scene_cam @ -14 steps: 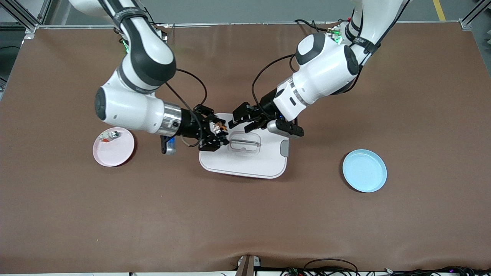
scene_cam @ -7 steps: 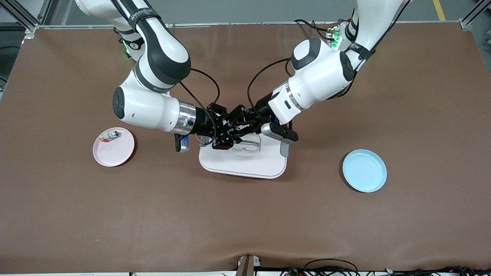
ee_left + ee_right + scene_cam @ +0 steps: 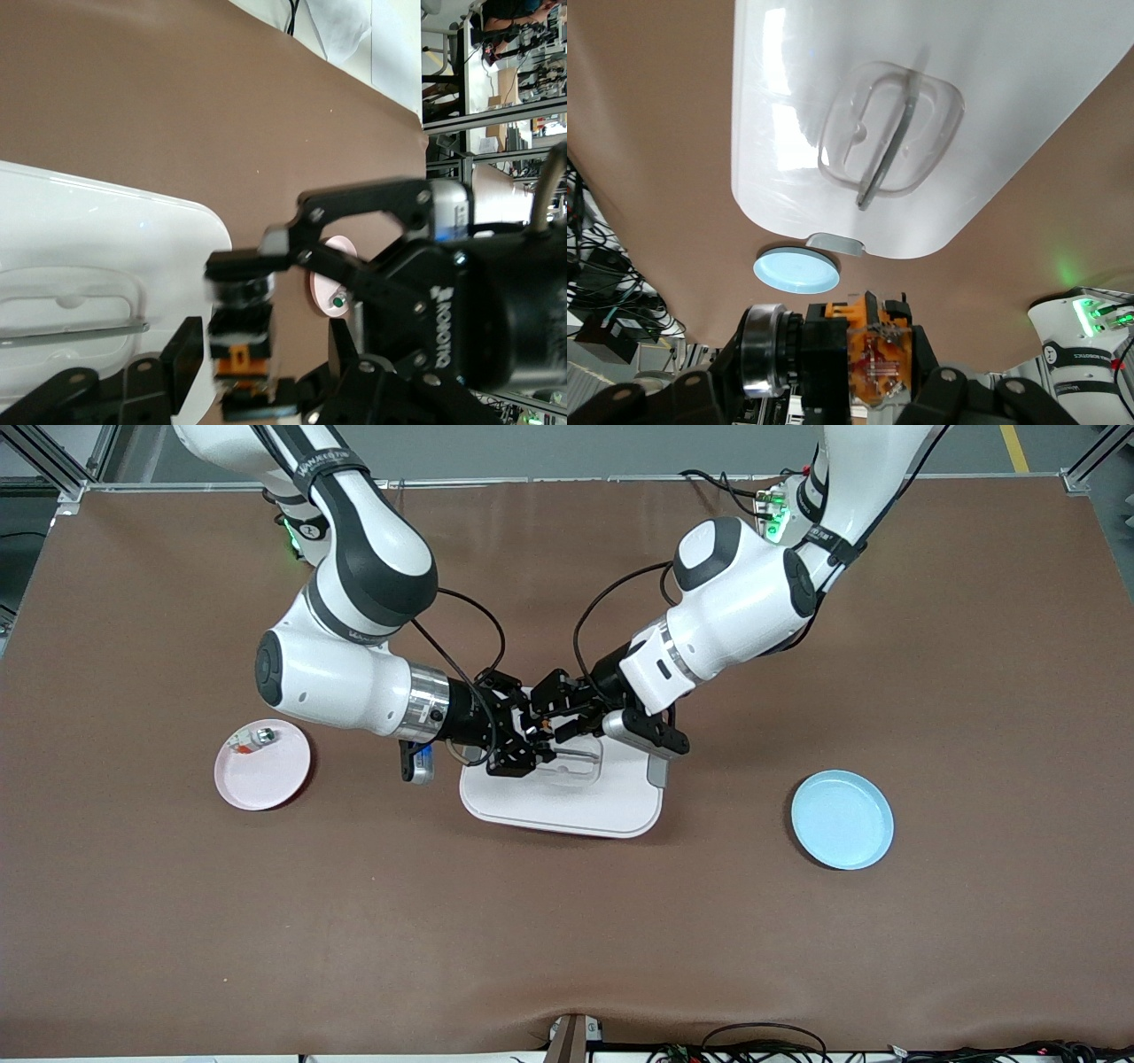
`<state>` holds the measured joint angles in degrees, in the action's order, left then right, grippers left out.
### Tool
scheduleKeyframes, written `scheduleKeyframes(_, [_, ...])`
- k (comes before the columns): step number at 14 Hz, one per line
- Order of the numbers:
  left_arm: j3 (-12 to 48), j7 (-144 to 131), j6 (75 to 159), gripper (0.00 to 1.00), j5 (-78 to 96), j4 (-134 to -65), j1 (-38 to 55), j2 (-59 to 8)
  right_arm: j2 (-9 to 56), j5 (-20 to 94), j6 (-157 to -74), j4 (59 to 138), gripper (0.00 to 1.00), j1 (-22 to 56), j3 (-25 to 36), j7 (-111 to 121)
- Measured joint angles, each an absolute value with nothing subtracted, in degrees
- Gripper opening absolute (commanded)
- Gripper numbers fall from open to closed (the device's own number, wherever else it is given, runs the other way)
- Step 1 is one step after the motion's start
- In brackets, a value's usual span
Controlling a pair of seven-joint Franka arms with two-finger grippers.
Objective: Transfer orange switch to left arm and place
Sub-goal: 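Grasp the switch with the left gripper above the white box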
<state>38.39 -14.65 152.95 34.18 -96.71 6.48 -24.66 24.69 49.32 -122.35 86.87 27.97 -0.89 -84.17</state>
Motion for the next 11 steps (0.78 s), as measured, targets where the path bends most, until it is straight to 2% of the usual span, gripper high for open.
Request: scheduleKeyframes(11, [38.48, -14.62, 152.96, 0.65, 34.2, -97.34, 5.84, -24.01, 24.72, 49.3, -121.44, 84.86, 0.0, 27.59, -1.3, -86.65])
